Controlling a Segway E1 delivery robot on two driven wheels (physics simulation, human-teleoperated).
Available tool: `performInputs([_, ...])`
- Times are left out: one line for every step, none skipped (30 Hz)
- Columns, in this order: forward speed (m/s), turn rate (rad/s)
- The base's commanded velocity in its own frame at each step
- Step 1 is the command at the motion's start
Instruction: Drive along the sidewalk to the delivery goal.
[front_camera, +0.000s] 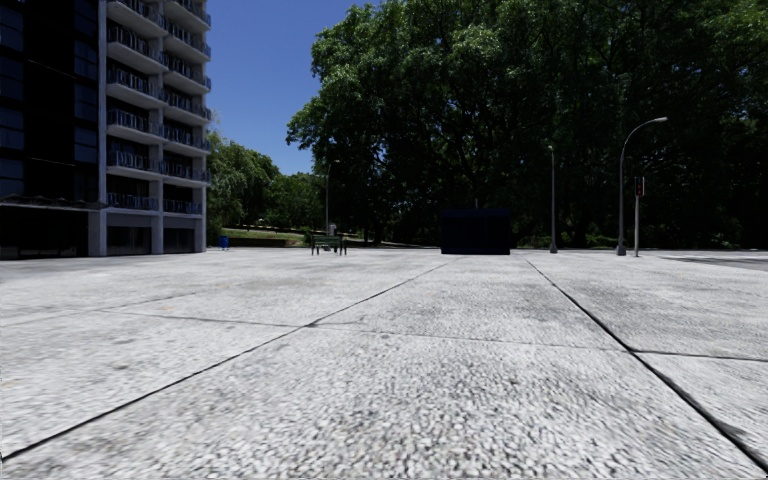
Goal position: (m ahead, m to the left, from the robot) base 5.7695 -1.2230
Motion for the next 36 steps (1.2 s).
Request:
performInputs([2.00,0.00])
performInputs([2.00,0.00])
performInputs([2.00,0.00])
performInputs([2.00,0.00])
performInputs([2.00,0.00])
performInputs([2.00,-0.12])
performInputs([2.00,-0.30])
performInputs([2.00,-0.46])
performInputs([2.00,-0.58])
performInputs([2.00,-0.66])
performInputs([2.00,-0.66])
performInputs([2.00,-0.67])
performInputs([2.00,-0.68])
performInputs([2.00,-0.55])
performInputs([2.00,-0.09])
performInputs([2.00,-0.04])
performInputs([2.00,-0.02])
performInputs([2.00,-0.02])
performInputs([2.00,-0.01])
performInputs([2.00,-0.01])
performInputs([2.00,-0.01])
performInputs([2.00,0.00])
performInputs([2.00,0.00])
performInputs([2.00,0.00])
performInputs([2.00,0.00])
performInputs([2.00,0.00])
performInputs([2.00,0.00])
performInputs([2.00,0.00])
performInputs([2.00,0.00])
performInputs([2.00,0.00])
performInputs([2.00,0.00])
performInputs([2.00,0.00])
performInputs([2.00,0.00])
performInputs([2.00,0.00])
performInputs([2.00,0.00])
performInputs([2.00,0.00])
